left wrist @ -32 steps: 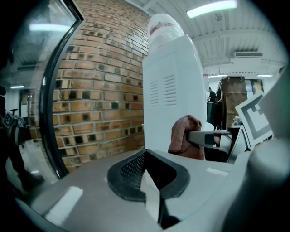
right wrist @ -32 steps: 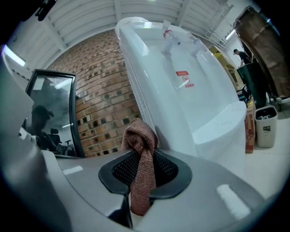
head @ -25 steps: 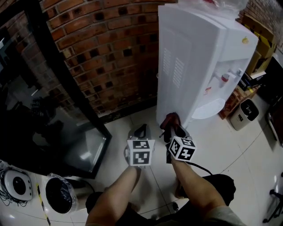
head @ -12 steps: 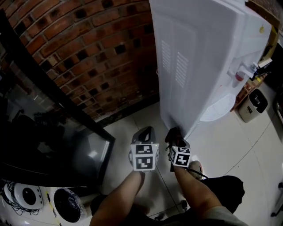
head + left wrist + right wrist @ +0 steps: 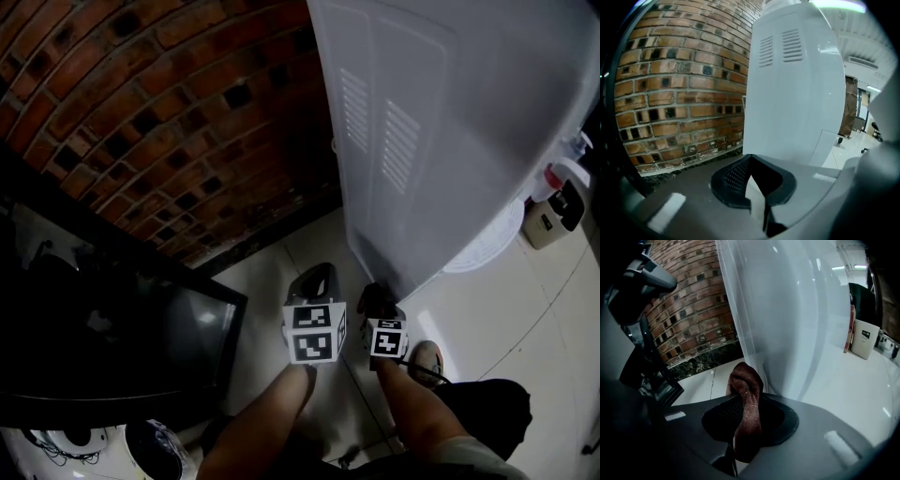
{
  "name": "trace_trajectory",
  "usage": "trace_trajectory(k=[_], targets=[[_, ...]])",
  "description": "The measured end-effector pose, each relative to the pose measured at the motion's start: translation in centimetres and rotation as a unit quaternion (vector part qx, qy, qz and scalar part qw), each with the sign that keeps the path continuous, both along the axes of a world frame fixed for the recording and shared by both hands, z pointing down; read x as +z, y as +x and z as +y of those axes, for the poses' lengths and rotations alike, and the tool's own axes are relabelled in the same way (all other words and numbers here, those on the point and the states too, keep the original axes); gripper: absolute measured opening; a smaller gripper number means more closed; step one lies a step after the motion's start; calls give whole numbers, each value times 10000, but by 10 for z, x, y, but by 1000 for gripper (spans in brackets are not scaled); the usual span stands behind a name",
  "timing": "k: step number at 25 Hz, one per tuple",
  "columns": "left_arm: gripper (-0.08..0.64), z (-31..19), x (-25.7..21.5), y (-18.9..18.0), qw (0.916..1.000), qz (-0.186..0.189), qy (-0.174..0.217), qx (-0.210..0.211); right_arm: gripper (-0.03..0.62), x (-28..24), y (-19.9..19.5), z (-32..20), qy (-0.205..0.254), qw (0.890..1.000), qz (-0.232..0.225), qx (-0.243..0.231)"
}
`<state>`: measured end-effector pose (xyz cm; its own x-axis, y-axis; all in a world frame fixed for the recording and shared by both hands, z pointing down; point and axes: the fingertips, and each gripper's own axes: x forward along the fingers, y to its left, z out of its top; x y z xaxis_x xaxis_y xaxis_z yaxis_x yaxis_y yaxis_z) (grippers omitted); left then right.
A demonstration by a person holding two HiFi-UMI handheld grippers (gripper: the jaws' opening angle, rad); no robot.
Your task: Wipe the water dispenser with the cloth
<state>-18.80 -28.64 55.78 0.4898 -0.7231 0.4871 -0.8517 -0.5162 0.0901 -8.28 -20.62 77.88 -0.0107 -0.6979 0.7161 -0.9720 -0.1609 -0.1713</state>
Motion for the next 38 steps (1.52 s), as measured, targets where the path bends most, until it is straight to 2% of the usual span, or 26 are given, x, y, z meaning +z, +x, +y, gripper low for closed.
trace_trajectory(k=[5, 8, 13, 17, 23, 27, 30, 33, 36, 38], targets=[[0, 0, -6, 3, 9999, -108, 64, 72, 86, 21, 6, 9, -244, 9995, -118, 157], [0, 3, -11, -4, 9998, -142, 119, 13, 86, 12, 7, 10, -167, 9997, -187, 75], [0, 13, -53, -11, 9987, -83, 498, -75, 87, -43, 1, 6, 402, 9973, 36, -617], [0, 30, -89, -17, 9958, -146, 902, -54, 87, -112, 6, -4, 1068, 9862, 221, -1246], [0, 77, -109, -48, 9952, -56, 941, -268, 87, -221, -16, 19, 1696, 9589, 388, -2242], [0, 101, -130, -61, 9935, 5, 1089, -328, 87, -296, -47, 42, 2250, 9329, 295, -2798], [0, 111, -154, -66, 9917, 177, 1208, -410, 87, -361, -54, 57, 2786, 9154, 304, -2889], [0, 118, -188, -67, 9878, 352, 1464, -409, 89, -434, -52, 66, 3361, 8994, 276, -2782], [0, 125, -225, -61, 9822, 536, 1770, -339, 91, -498, -56, 78, 3911, 8734, 460, -2866], [0, 125, -247, -56, 9784, 552, 1969, -310, 92, -523, -56, 82, 4164, 8607, 462, -2893]])
